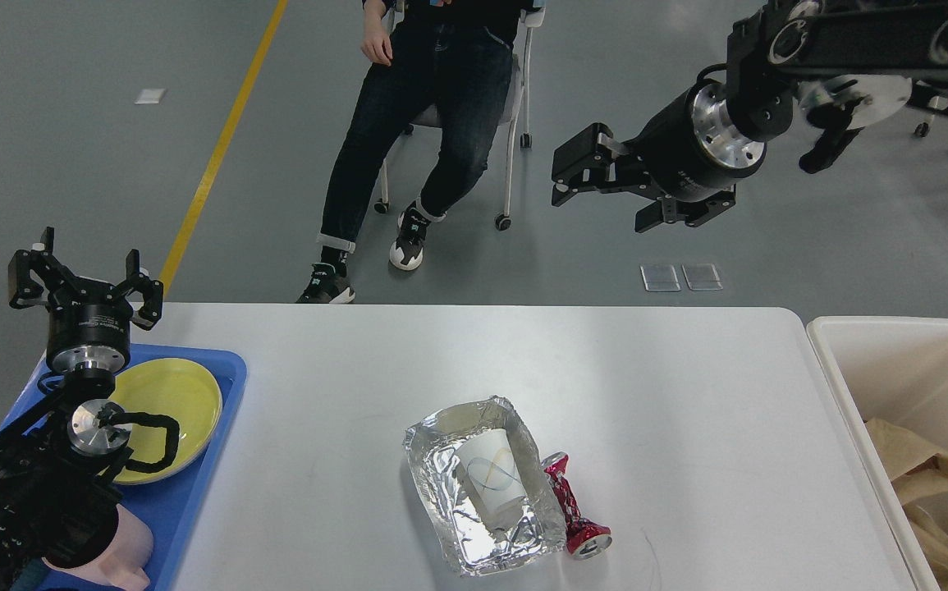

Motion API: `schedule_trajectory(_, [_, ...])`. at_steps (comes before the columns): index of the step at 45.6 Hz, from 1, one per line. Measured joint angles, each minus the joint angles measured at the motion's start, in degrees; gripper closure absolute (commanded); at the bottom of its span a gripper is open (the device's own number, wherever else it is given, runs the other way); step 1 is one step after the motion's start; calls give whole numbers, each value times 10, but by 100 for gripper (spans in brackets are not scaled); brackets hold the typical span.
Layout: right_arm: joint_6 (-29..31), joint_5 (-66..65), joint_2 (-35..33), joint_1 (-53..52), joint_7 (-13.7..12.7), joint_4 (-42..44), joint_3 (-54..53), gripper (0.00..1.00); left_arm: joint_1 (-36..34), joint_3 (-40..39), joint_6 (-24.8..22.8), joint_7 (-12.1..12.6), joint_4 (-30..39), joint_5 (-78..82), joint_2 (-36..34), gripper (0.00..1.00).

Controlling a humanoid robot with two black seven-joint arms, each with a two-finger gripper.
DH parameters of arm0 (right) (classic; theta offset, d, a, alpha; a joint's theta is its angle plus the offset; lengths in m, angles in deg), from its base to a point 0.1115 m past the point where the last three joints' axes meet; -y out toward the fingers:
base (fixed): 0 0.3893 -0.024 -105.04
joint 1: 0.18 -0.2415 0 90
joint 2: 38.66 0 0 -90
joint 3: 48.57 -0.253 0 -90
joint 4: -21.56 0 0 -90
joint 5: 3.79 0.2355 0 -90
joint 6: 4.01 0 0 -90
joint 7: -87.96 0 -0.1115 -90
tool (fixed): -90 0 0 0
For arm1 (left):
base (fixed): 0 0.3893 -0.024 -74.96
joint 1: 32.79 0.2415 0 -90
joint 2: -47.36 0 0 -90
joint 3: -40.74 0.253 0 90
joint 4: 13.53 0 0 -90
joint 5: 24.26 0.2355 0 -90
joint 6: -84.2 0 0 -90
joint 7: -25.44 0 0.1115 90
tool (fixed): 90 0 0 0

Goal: Tidy desktop
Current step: 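Lower the right gripper to the foil tray rim and grip it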

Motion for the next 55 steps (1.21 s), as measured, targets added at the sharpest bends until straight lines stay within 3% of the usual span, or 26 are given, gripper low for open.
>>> schedule_trajectory(11, [-14, -126, 78, 77, 0, 0, -22, 2, 0, 0, 0, 0, 0, 0, 0, 3])
schedule_trajectory(22, [-163, -250, 146, 173, -1, 22, -18, 0, 0, 0, 0, 0, 0, 0, 0, 3])
schedule_trajectory(26, [-192, -279, 158, 204, -1, 40, -16, 0, 0, 0, 0, 0, 0, 0, 0, 3])
schedule_trajectory(37, [-202, -304, 164, 259, 0, 55, -14, 2, 0, 0, 0, 0, 0, 0, 0, 3])
schedule_trajectory(45, [-209, -306, 164, 302, -1, 69, -14, 14, 0, 0, 0, 0, 0, 0, 0, 3])
schedule_trajectory(55, [-220, -306, 163, 361, -1, 125, -14, 17, 0, 0, 0, 0, 0, 0, 0, 3])
